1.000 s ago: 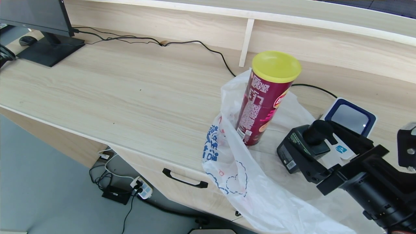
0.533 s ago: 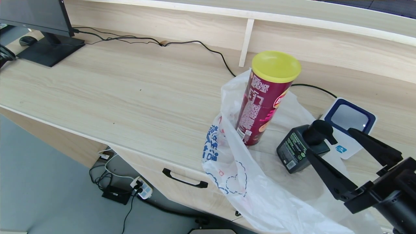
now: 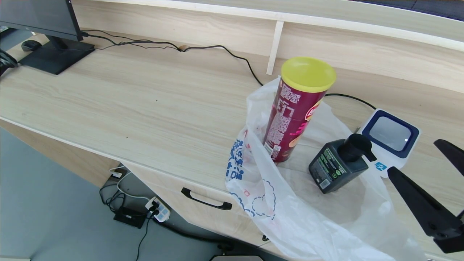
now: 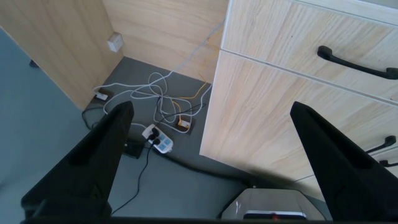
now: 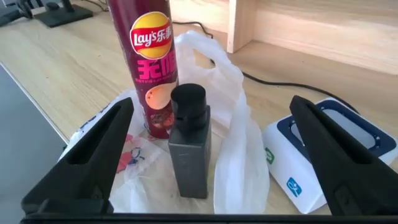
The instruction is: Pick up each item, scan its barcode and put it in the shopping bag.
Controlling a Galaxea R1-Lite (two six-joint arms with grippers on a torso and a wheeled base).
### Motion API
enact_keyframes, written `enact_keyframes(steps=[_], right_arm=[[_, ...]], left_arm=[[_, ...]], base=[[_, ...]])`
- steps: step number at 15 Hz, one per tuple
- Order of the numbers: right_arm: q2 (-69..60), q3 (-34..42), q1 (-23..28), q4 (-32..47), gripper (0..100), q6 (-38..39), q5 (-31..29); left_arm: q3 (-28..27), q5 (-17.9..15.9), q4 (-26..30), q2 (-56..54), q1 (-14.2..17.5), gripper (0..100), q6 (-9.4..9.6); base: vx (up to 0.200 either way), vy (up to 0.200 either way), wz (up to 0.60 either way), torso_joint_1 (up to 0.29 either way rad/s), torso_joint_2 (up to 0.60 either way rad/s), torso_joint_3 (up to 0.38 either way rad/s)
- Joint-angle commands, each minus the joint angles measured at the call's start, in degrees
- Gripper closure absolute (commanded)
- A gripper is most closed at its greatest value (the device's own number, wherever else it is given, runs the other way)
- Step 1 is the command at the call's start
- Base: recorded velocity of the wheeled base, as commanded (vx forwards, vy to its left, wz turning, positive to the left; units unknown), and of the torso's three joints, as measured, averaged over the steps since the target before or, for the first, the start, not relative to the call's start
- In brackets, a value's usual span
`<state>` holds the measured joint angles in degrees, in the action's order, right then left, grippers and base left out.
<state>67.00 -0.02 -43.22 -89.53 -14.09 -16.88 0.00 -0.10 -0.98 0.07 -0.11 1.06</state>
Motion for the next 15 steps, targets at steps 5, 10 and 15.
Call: enact_keyframes(steps=[5, 10, 15], right_arm=[[-34.39, -0.24, -0.29, 44.44, 0, 5.65, 0.62], [-67.0, -12.98, -0.2, 111.41, 0, 6.8, 2.91], [-67.0, -8.59, -0.38, 104.56, 0, 10.14, 12.31]], left_arm=[[0.0, 0.01, -0.08, 0.01, 0.02, 0, -0.01], [0.0, 0.01, 0.01, 0.01, 0.02, 0, -0.01], [0.0, 0.01, -0.08, 0.01, 0.02, 0, -0.01]], base=[[0.0, 0.0, 0.0, 0.0, 0.0, 0.0], [0.0, 0.0, 0.0, 0.0, 0.0, 0.0], [0.0, 0.0, 0.0, 0.0, 0.0, 0.0]])
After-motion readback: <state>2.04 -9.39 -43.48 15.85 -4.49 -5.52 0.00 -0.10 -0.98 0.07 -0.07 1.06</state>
